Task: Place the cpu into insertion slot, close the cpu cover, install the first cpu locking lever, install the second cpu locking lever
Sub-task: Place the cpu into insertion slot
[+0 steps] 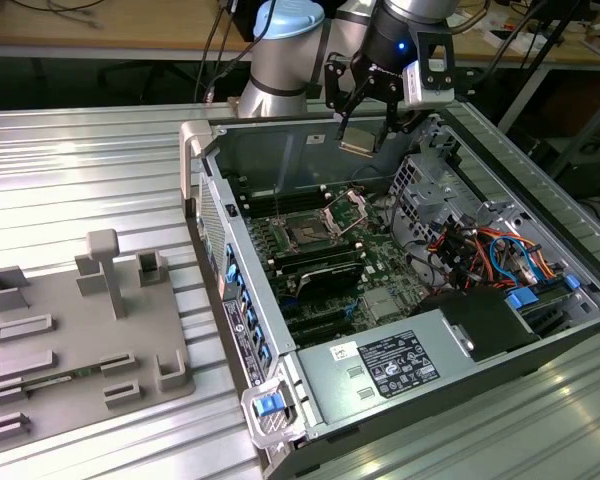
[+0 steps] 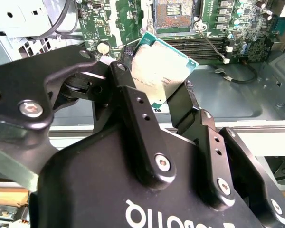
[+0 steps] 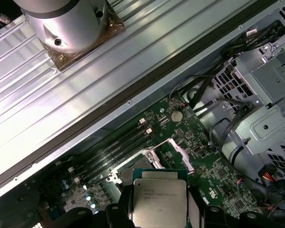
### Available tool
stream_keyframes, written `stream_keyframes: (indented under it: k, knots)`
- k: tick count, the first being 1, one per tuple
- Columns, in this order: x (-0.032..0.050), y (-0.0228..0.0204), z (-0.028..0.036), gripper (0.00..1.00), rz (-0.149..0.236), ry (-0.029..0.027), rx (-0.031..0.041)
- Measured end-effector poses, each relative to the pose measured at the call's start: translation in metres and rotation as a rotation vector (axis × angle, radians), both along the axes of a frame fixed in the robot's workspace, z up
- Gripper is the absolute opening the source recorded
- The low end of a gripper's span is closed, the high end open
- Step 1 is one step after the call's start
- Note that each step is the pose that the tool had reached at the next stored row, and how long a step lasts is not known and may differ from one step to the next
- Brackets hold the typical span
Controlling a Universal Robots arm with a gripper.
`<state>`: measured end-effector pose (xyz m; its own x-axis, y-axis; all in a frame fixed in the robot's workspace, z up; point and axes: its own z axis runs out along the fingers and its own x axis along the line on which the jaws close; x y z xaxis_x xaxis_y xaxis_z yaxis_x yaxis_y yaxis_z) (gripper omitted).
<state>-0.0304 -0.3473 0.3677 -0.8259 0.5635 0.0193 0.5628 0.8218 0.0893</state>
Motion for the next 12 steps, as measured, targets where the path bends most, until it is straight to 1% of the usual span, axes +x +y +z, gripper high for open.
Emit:
stream_keyframes:
  k: [7, 12]
  knots:
    - [0.0, 0.0, 0.0, 0.55, -0.001, 0.0, 0.0]
    - [-0.0005, 0.0, 0.0, 0.55, -0.031, 0.0, 0.0]
